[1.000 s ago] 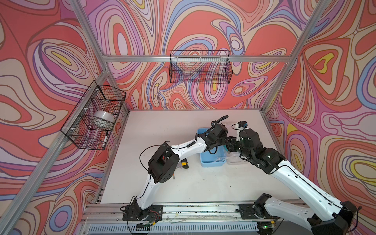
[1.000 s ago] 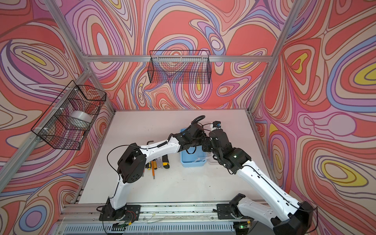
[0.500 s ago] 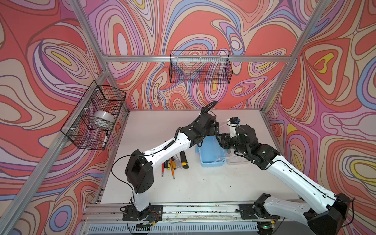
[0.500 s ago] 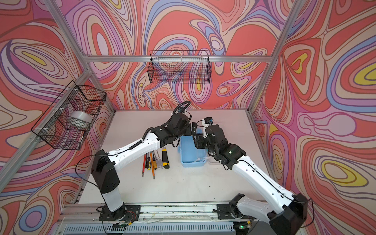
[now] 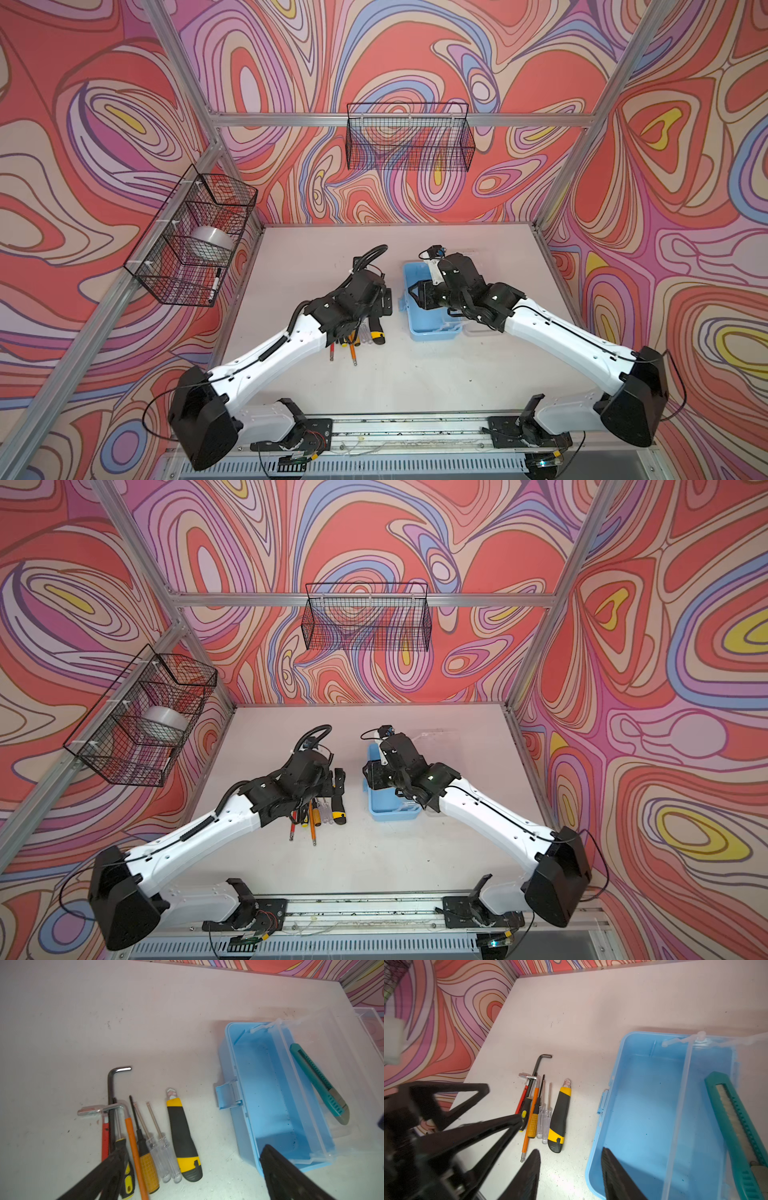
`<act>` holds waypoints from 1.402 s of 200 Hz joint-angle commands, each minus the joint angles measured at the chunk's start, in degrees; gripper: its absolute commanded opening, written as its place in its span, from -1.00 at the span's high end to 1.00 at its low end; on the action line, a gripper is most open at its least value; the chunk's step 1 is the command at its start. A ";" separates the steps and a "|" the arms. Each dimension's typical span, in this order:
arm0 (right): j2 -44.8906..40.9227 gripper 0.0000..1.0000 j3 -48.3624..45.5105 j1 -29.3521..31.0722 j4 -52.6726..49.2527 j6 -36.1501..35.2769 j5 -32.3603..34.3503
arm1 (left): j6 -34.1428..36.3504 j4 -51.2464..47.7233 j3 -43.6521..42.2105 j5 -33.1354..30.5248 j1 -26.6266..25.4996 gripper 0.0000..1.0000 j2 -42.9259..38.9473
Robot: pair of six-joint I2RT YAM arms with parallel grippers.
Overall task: Pack the tool kit
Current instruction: 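Release the teal box cutter into the box and withdraw the left gripper, then lower the left gripper onto the red-handled hex key and grasp it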
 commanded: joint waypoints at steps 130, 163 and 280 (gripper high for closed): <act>23.81 -0.09 9.84 8.79 -1.78 3.59 3.39 | -4.44 4.67 -16.28 14.20 22.57 -0.57 1.04; 25.26 -0.01 9.73 8.81 -1.11 3.54 2.75 | -5.05 5.96 -15.27 14.20 22.56 -0.09 6.54; 25.18 0.10 7.34 8.79 1.35 3.92 2.57 | -3.66 5.45 -11.69 10.94 22.57 0.40 12.70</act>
